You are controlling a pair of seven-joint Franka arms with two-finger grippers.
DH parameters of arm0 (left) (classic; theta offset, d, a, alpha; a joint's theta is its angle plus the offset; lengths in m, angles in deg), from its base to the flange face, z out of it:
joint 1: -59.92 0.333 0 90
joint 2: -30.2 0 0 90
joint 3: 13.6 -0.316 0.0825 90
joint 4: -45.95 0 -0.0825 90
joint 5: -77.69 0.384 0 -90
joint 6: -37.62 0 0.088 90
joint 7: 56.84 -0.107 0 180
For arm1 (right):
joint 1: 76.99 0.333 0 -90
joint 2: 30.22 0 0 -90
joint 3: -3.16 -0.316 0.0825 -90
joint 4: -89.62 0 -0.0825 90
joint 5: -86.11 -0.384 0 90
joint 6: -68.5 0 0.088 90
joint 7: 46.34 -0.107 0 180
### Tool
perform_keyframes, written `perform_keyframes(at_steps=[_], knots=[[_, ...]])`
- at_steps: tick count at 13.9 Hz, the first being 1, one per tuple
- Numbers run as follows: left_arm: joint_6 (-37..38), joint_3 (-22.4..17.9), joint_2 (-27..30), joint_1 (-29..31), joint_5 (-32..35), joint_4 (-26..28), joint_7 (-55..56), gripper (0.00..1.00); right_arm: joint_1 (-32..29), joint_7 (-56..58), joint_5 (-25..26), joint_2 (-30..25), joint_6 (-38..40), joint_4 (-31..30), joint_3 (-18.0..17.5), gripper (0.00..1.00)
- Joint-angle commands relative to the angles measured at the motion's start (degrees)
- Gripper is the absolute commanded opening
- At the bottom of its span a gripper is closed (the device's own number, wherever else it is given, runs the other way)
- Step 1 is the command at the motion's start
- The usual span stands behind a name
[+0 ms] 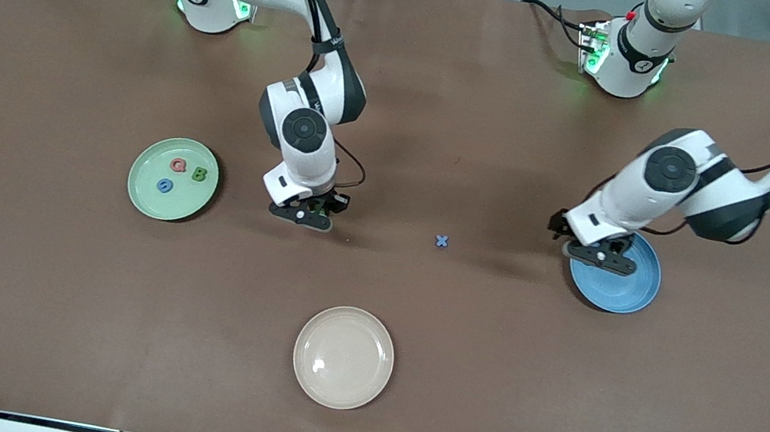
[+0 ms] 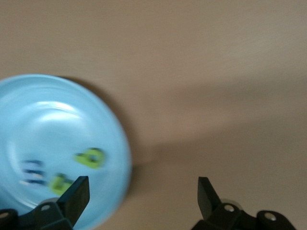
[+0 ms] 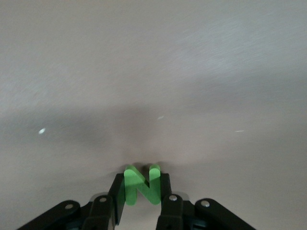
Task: Sort upper and lower case letters into plates
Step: 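Drop the N in the green plate while the left gripper grasps the blue X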
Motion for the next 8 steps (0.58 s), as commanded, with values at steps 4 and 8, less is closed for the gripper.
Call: perform_keyframes(at_steps=[4,8], knots=[[2.3,-11.7,0.4,-27.6,-8.3,-13.3,21.6,0.99,-13.4,18.3,-0.1,-13.7,16.9,-1.9,-0.4,0.0],[1.3,-23.3,-1.7,-43.9,-11.9,-21.4,25.7,0.99,-22.4,33.4,0.1,-15.7,16.2,-6.1,-0.4,0.0]])
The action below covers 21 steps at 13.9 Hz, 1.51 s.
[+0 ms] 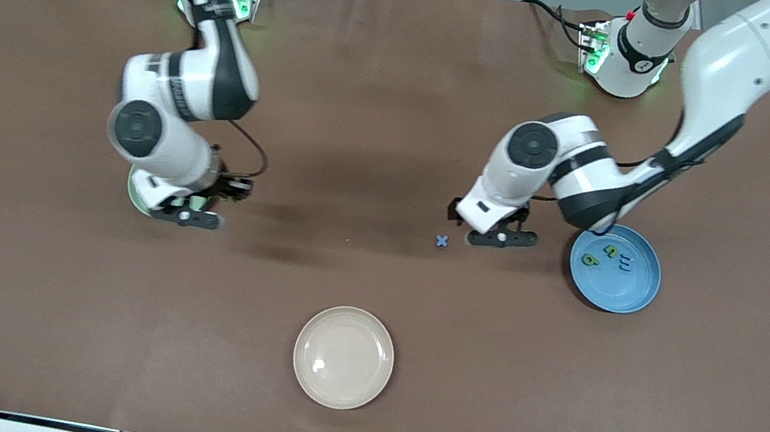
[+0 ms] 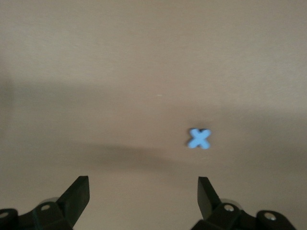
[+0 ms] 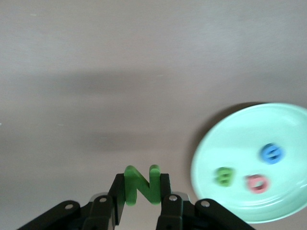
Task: Sort upper and lower case letters into plates
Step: 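Drop the N in the green plate while the left gripper grasps the blue X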
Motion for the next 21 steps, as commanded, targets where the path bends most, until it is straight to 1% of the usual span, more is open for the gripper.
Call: perform_keyframes(at_steps=[1,3,5,7,9,10,13,16,18,19,20,21], knots=[[-0.9,-5.8,-2.4,-7.1,-1.9,-4.9,1.0,0.99,-4.4,7.3,0.2,-1.2,-3.3,-5.3,-1.2,0.0],[-4.6,-8.0,-3.2,-9.0,-2.0,-5.1,2.1,0.99,-6.0,11.0,0.2,-0.9,-9.4,-9.2,-1.2,0.0],[-6.7,-8.9,-4.1,-9.4,-2.0,-5.3,3.0,0.99,-8.3,14.8,0.1,0.1,-14.7,-11.8,-1.3,0.0],[-7.3,-8.9,-5.2,-9.4,-1.9,-5.4,3.5,0.98,-8.7,15.5,0.1,1.4,-15.7,-12.1,-1.3,0.0],[-9.7,-9.3,-5.9,-9.8,-1.5,-5.7,3.8,0.96,-8.7,15.5,-0.1,2.7,-16.2,-12.2,-1.3,0.0],[-10.2,-10.6,-6.2,-10.7,-1.6,-6.0,3.8,0.96,-8.7,15.5,-0.2,3.2,-16.3,-12.2,-1.3,0.0],[-10.4,-15.3,-6.5,-15.2,-1.8,-7.5,5.3,0.87,-9.0,15.5,-0.3,3.6,-16.4,-12.6,-1.3,0.01],[-10.4,-16.0,-7.3,-16.3,-1.8,-8.3,5.4,0.79,-9.1,15.5,-0.3,3.6,-16.4,-13.7,-1.3,0.01],[-10.4,-16.0,-7.6,-16.4,-1.9,-8.6,5.4,0.69,-9.1,15.5,-0.3,3.6,-16.3,-14.0,-1.3,0.03],[-10.4,-16.0,-7.8,-16.4,-1.9,-8.5,5.4,0.63,-9.1,15.5,-0.3,3.6,-16.4,-14.6,-1.3,0.06],[-10.4,-16.0,-7.8,-16.4,-1.8,-8.5,5.4,0.57,-9.1,15.5,-0.3,3.6,-16.4,-14.7,-1.3,0.14],[-10.4,-16.1,-7.9,-16.4,-1.8,-8.4,5.4,0.5,-9.1,15.5,-0.3,3.6,-16.3,-14.7,-1.3,0.51]])
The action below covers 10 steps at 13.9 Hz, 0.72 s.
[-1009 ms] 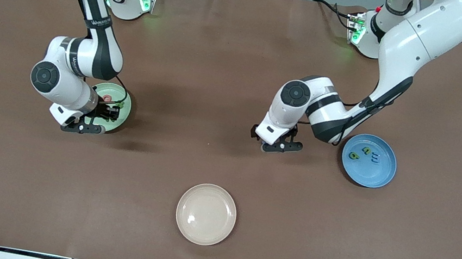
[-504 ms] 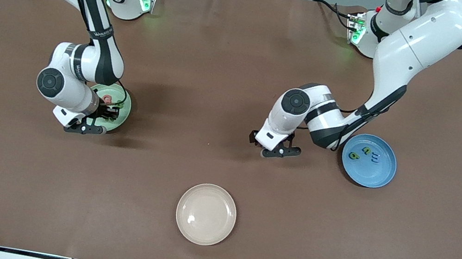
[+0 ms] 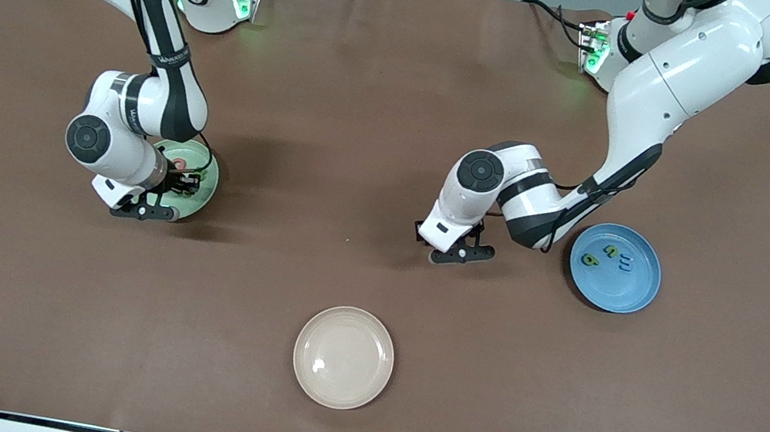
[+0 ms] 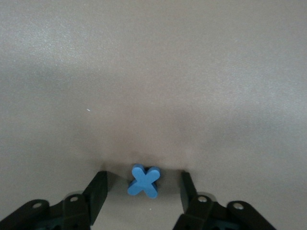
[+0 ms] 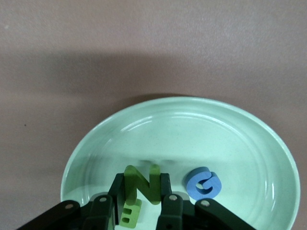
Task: Sort upper and lower case letters into plates
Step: 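Drop the blue X in the blue plate while the right gripper withdraws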
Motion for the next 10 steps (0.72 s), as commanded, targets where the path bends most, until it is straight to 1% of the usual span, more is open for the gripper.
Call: perform_keyframes(at_steps=[1,3,5,7,9,10], knots=[[-0.1,-0.4,-0.9,-0.8,-0.7,-1.1,0.3,0.44,-1.3,0.7,-0.3,-0.8,-0.3,-1.1,-0.8,1.0],[-0.1,-0.4,-0.9,-0.8,-0.7,-1.0,0.3,0.33,-2.0,0.7,-0.3,-1.5,1.9,-0.5,-0.8,1.0],[-0.1,-0.4,-0.8,-0.8,-0.7,-0.9,0.4,0.22,-2.1,0.6,-0.3,-3.2,6.1,1.0,-0.7,1.0],[0.0,-0.4,-0.8,-0.8,-0.7,-0.9,2.7,0.16,-2.3,0.7,0.4,-5.3,12.8,4.7,0.5,1.0],[0.8,-0.4,-0.1,-0.9,-0.5,-0.8,3.2,0.15,-2.3,0.8,3.0,-5.4,22.6,11.9,2.8,1.0],[1.6,-0.3,0.7,-0.4,-0.5,-0.6,3.1,0.15,-2.3,0.8,4.6,-5.4,26.4,15.1,3.5,1.0]])
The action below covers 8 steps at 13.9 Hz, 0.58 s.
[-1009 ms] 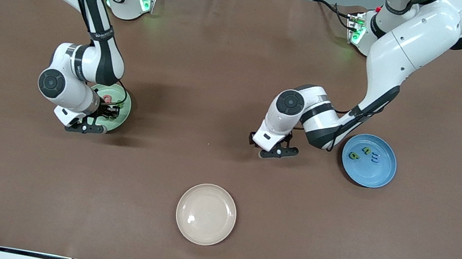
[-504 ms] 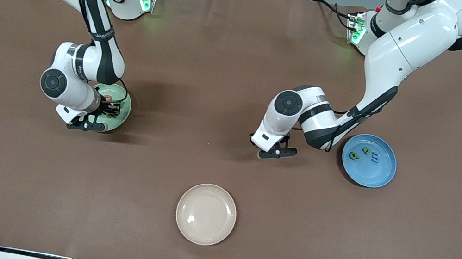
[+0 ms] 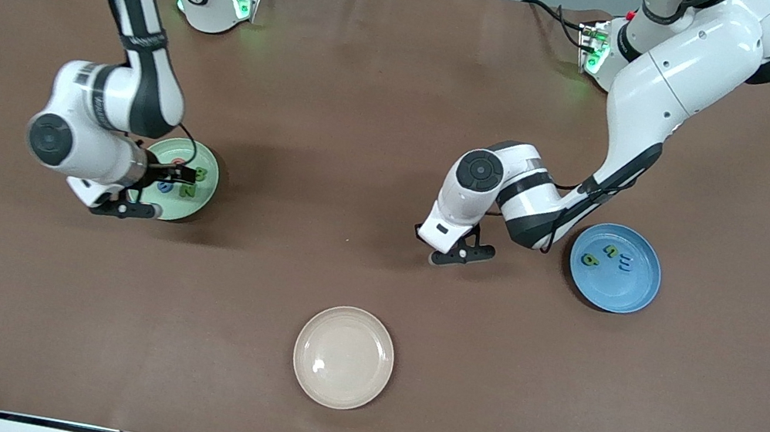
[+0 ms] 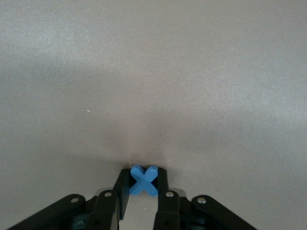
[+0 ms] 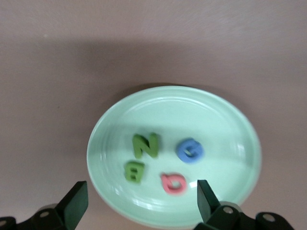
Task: Sort upper and lower case letters into plates
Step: 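Drop the blue X in the blue plate while the right gripper withdraws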
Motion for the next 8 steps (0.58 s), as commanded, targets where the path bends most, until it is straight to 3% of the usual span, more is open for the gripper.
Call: perform_keyframes(at_steps=[1,4,6,8], knots=[[3.0,-0.3,1.5,0.1,-0.4,0.1,0.7,0.15,-1.3,0.7,4.5,-1.0,10.1,8.1,0.8,1.0],[8.7,0.5,5.4,1.6,-0.4,0.7,-1.8,0.15,-3.2,0.7,5.5,-0.9,16.6,14.6,1.2,1.0],[10.4,5.3,6.8,8.0,-0.4,2.8,-5.2,0.15,-5.4,0.7,5.5,-0.9,20.9,20.2,1.2,1.0],[12.6,12.1,8.0,18.4,-0.4,6.4,-12.1,0.16,-7.1,0.8,5.6,-0.8,25.5,25.4,1.2,1.0]])
